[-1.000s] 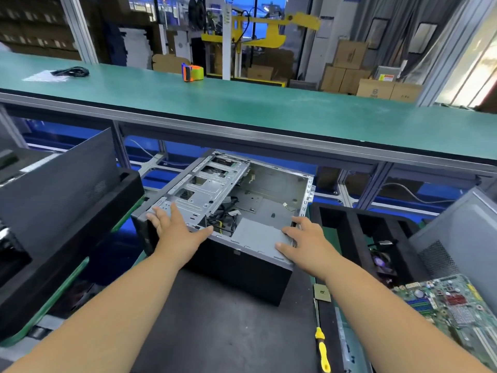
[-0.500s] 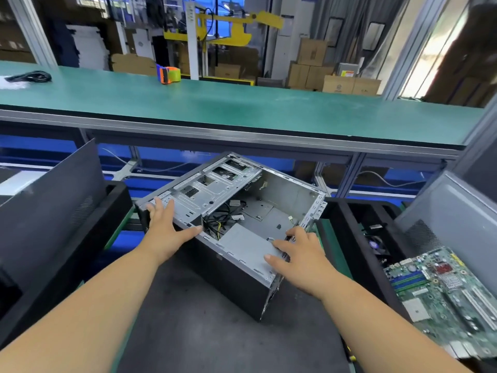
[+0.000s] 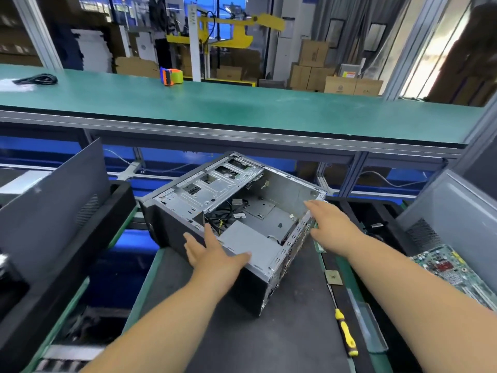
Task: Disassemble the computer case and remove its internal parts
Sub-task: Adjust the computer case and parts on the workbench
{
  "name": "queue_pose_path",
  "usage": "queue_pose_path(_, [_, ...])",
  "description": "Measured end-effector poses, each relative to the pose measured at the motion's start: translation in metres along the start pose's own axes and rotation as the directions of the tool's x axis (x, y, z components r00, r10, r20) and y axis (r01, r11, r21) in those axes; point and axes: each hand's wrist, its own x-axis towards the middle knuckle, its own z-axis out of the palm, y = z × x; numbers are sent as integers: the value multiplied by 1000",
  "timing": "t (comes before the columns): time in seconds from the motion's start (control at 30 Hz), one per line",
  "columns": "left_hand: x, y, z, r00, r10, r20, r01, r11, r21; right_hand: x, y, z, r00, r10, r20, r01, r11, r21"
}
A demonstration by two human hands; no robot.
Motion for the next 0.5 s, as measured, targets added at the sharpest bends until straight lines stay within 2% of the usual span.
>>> queue_pose_path(0.1, [-19,6,24,998,-61,25,62,998,-9,15,20,1,996,-56,76,65,990,-122])
queue_pose_path(0.17, [-28,8,36,998,-60,33,60,998,-5,21,29,3,991,-85,103,99,985,-144])
queue_pose_path(0.27, [-33,7,46,999,-25,25,27,998,-65,25,33,1,993,-104,60,110,988,-112])
queue_pose_path(0.37, [-34,3,50,1000,-6,24,10,983,-183,27,31,0,989,-148,10,147,970,-195])
queue_pose_path(0.5, [-34,0,48,999,9,54,3,975,-223,24,32,2,990,-141,-10,138,977,-164])
